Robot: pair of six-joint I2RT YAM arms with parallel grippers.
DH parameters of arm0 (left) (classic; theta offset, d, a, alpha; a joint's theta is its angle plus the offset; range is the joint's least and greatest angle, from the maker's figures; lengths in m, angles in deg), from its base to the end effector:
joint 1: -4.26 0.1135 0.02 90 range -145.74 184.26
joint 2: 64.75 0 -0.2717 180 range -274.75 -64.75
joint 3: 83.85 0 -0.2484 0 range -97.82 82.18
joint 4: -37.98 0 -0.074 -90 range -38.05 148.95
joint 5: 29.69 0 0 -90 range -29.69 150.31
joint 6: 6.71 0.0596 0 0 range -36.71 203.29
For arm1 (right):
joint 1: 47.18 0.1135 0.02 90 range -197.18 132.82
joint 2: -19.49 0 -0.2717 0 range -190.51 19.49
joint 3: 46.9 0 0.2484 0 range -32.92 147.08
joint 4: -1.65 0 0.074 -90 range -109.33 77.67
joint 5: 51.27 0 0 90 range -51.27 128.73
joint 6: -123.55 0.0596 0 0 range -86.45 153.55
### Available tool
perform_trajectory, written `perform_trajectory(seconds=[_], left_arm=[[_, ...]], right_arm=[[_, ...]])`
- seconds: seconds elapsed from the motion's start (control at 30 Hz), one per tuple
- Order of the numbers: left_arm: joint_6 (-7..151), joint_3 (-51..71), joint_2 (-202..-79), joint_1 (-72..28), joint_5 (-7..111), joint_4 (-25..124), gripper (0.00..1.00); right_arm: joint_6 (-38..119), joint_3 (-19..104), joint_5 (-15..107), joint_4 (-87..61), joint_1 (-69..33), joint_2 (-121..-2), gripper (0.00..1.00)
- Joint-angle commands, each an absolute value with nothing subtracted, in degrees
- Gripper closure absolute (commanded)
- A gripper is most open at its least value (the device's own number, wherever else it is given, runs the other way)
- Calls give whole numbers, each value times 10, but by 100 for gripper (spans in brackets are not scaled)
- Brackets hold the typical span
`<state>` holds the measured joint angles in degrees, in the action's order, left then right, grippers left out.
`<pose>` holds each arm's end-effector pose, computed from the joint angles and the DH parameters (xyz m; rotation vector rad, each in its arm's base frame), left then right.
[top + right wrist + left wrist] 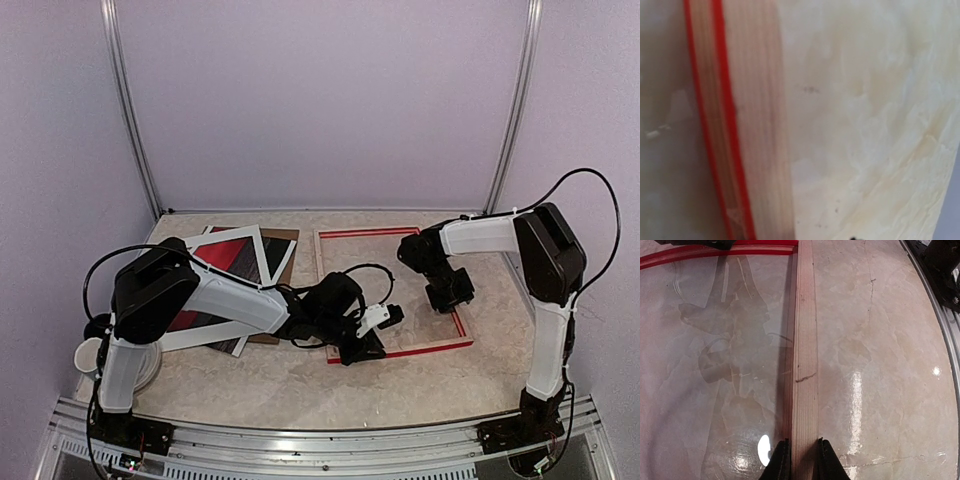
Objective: Put the photo into the frame
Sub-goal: Press the glass panel against the frame body.
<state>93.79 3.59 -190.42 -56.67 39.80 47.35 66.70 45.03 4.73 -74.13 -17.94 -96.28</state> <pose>0.2161 -0.4316 0.1109 1.5585 1.8398 -0.8442 0.3171 0.1393 0.1361 0.0239 2.8472 -0.8684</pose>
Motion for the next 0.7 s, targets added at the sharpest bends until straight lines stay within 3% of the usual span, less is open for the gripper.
perform_trajectory(seconds=[0.0, 0.67], left_arm=[[934, 45, -1912, -567, 405, 491, 95], [947, 52, -1905, -568, 402, 508, 100]], right_arm=[[681, 447, 5, -747, -190, -1003, 59], [626, 587, -30, -746, -228, -1083, 58]])
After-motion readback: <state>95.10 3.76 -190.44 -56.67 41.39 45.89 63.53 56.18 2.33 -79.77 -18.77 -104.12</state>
